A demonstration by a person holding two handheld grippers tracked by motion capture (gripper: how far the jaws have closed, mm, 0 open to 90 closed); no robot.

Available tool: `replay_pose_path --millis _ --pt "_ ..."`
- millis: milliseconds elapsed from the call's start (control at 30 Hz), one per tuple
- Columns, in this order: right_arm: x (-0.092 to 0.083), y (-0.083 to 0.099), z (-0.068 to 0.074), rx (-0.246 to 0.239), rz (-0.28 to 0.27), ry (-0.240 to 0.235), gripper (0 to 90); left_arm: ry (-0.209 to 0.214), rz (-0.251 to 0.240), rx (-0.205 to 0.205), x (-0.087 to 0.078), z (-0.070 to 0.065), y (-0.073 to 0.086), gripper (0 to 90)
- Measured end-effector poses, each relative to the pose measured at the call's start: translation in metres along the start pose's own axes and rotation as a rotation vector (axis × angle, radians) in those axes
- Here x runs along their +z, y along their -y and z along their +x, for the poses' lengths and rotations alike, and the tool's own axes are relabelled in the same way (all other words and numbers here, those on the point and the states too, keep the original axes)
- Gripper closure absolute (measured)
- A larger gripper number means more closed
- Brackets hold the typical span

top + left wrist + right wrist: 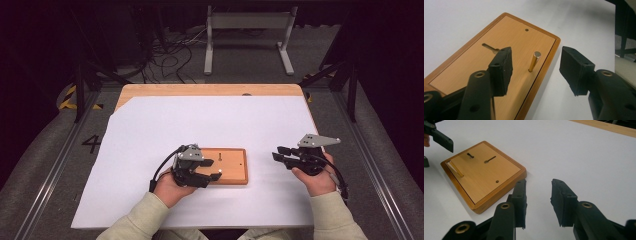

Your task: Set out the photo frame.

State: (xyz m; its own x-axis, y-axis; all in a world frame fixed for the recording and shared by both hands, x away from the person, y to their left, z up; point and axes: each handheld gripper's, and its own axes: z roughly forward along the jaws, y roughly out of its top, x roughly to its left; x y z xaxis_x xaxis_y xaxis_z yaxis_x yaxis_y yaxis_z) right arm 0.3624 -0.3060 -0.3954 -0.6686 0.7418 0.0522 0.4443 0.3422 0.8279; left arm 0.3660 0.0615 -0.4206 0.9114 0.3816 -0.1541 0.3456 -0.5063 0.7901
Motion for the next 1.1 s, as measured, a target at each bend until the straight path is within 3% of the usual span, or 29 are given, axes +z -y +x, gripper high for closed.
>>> replay_pose_path --millis 67,133,367,567,700,867,1000,1100 --pt "-0.001 0.001 0.0 0.001 -0.001 0.0 65.3 0.001 0.007 0.005 0.003 0.0 0.0 47.3" --pt "-0.003 0.002 -0.001 0.007 0.0 0.002 65.2 -0.009 0.027 0.04 0.011 -0.001 0.002 50.2" --pt "-0.003 0.005 0.0 0.011 0.008 0.002 65.0 -0.029 0.05 0.053 0.02 0.002 0.002 57.4" --pt "-0.004 0.006 0.0 0.012 0.011 0.004 64.9 -0.036 0.055 0.09 0.027 0.001 0.0 73.4" --pt "-0.005 0.007 0.0 0.012 0.01 0.006 64.9 -0.012 0.046 0.094 0.03 0.002 0.001 82.2" --pt "-0.004 0.007 0.001 0.012 0.013 0.005 64.9 -0.008 0.044 0.103 0.03 0.003 0.001 82.7" --pt "-0.004 0.007 0.001 0.008 0.012 0.002 64.9 -0.025 0.049 0.146 0.03 0.0 0.001 83.3" --pt "-0.003 0.006 0.001 0.007 0.011 -0.001 64.9 -0.045 0.043 0.202 0.03 -0.003 0.004 83.5"
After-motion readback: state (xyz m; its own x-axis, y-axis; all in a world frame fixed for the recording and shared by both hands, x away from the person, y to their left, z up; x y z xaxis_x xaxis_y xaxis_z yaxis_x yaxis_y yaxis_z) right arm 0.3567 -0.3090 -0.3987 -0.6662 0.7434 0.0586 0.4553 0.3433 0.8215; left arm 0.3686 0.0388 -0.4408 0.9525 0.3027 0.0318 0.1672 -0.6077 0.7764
